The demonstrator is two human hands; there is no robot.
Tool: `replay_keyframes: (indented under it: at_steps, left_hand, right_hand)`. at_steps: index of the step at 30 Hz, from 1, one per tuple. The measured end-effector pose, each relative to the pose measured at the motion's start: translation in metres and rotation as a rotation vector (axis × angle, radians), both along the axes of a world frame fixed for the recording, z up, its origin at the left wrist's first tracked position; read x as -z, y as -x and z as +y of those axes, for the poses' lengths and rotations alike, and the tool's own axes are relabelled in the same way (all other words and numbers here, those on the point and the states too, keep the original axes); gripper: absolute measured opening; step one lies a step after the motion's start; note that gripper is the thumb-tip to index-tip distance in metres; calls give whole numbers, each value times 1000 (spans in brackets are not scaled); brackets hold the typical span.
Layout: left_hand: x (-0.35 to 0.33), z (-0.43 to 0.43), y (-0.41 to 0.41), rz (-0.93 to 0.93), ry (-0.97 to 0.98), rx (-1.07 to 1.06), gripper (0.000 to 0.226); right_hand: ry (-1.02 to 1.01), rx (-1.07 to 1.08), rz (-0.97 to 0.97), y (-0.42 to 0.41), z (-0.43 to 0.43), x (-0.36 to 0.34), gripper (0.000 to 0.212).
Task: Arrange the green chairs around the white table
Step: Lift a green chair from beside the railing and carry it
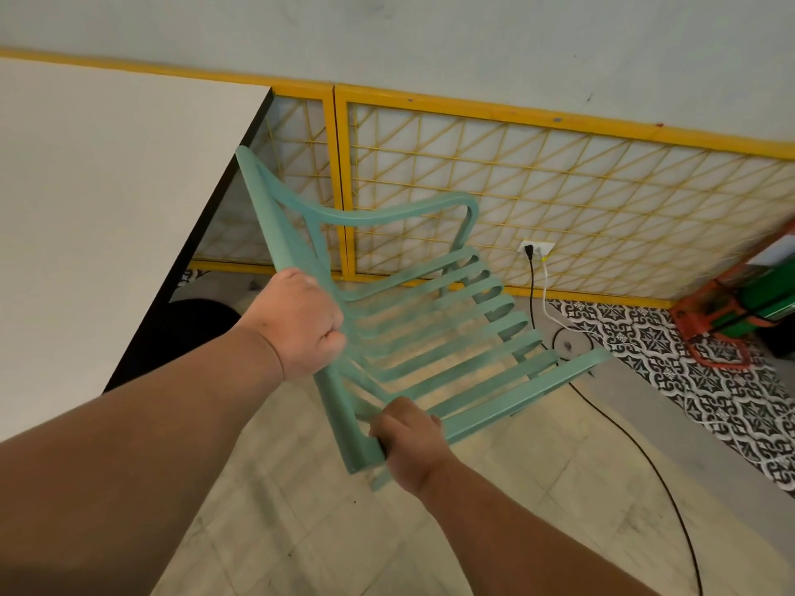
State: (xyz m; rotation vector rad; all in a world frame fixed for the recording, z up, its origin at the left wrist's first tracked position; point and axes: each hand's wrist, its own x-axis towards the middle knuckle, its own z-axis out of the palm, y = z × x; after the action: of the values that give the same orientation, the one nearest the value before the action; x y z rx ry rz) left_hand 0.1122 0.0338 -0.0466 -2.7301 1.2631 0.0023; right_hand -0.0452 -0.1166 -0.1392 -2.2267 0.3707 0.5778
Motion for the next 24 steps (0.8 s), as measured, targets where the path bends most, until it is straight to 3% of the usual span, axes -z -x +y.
replay_keyframes:
  at_steps: [3, 8, 10, 12, 14, 16, 18, 21, 24]
  left_hand:
    - [-2, -1, 6, 11, -27, -29, 41]
    - [-6, -6, 15, 23, -67, -65, 39]
    - [-6, -8, 24, 40, -63, -80, 38]
    - [-6, -13, 33, 61, -46, -106, 41]
    - [-6, -21, 45, 84, -59, -136, 48]
    - [-7, -34, 58, 103, -103, -160, 51]
    - [-7, -51, 72, 112, -116, -183, 50]
    - [-7, -77, 94, 148, -119, -234, 52]
    - [-10, -98, 111, 187, -87, -264, 51]
  right_hand:
    - [16, 83, -40, 3, 3, -1, 48]
    - [138, -161, -50, 8, -7, 0, 33]
    - [83, -57, -27, 11, -15, 4, 18]
    - [-40, 12, -202, 21, -23, 13, 21]
    - [-99, -10, -238, 28, -37, 23, 22]
    - [-206, 24, -191, 38, -55, 23, 21]
    - [-379, 90, 14, 42, -73, 19, 14]
    - [-226, 260, 68, 50, -102, 12, 5]
    - [-189, 220, 111, 60, -128, 9, 29]
